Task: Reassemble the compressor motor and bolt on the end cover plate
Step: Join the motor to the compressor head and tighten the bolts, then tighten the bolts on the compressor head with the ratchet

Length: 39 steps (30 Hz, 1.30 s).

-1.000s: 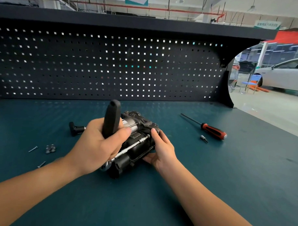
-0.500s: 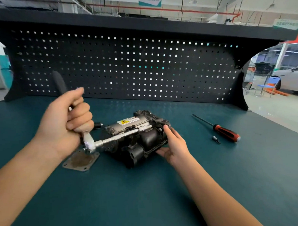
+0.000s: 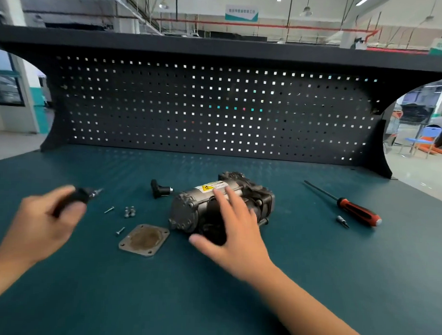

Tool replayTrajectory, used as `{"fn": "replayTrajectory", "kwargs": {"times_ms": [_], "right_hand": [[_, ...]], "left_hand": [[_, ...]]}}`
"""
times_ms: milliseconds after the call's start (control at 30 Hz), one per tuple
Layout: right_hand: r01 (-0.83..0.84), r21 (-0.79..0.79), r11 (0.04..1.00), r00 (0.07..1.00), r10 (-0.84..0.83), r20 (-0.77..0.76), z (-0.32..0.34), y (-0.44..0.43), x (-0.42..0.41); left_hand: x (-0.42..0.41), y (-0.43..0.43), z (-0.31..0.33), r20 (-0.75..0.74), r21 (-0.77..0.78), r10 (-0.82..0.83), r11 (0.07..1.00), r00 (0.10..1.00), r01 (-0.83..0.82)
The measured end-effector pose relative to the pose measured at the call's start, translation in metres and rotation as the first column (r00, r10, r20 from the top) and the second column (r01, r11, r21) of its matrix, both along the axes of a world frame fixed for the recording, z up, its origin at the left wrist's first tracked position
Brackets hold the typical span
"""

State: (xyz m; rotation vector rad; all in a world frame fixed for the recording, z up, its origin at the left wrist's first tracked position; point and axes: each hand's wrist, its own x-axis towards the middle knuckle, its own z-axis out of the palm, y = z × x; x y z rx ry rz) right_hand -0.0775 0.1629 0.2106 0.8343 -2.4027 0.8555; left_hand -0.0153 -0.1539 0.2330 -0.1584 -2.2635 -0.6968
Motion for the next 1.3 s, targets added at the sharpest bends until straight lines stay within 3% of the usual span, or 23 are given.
{"fn": "replayTrajectory", "kwargs": {"times_ms": [67,167,467,600,700,867,1000,1100,1200,1300], "right_hand": [[0.058,0.158,0.986,0.998,-0.052,-0.044,-0.009,-0.005,-0.006],[0.053,0.119,0.991,0.998,-0.049,-0.038,-0.012,-0.005,-0.013],[0.057,0.094,0.994,0.998,-0.059,0.019,-0.004,0.004,-0.03],[0.043,0.062,0.997,0.998,-0.046,0.049,-0.007,0.013,-0.033],[0.001,0.02,1.0,0.996,-0.003,0.089,-0.009,0.02,-0.032],[-0.011,0.001,1.0,0.993,0.011,0.116,-0.011,0.021,-0.033],[-0.029,-0.014,0.999,0.99,0.031,0.136,-0.012,0.022,-0.035],[-0.035,-0.023,0.999,0.987,0.038,0.156,-0.011,0.026,-0.036],[-0.043,0.03,0.999,0.988,0.038,0.152,-0.009,0.029,-0.036],[-0.047,0.046,0.998,0.987,0.04,0.155,-0.008,0.03,-0.036]], "left_hand": [[0.005,0.007,-0.01,-0.028,-0.247,0.009,0.969,1.0,-0.016],[0.008,-0.005,-0.03,-0.037,-0.524,0.014,0.851,0.999,-0.031],[-0.007,-0.021,-0.05,0.049,-0.734,-0.044,0.676,0.998,0.066],[-0.004,-0.015,-0.045,0.076,-0.713,-0.043,0.696,0.996,0.085],[-0.001,-0.01,-0.043,0.138,-0.598,-0.049,0.792,0.989,0.122],[-0.03,0.011,-0.022,0.012,-0.385,-0.009,0.923,1.0,0.013],[-0.094,0.028,0.002,0.193,-0.19,0.089,0.98,0.977,-0.052],[-0.146,0.043,0.008,0.41,-0.196,0.133,0.979,0.902,-0.055],[-0.187,0.051,0.0,0.587,-0.329,0.236,0.944,0.775,-0.039],[-0.206,0.051,-0.009,0.571,-0.466,0.353,0.883,0.741,-0.061]]}}
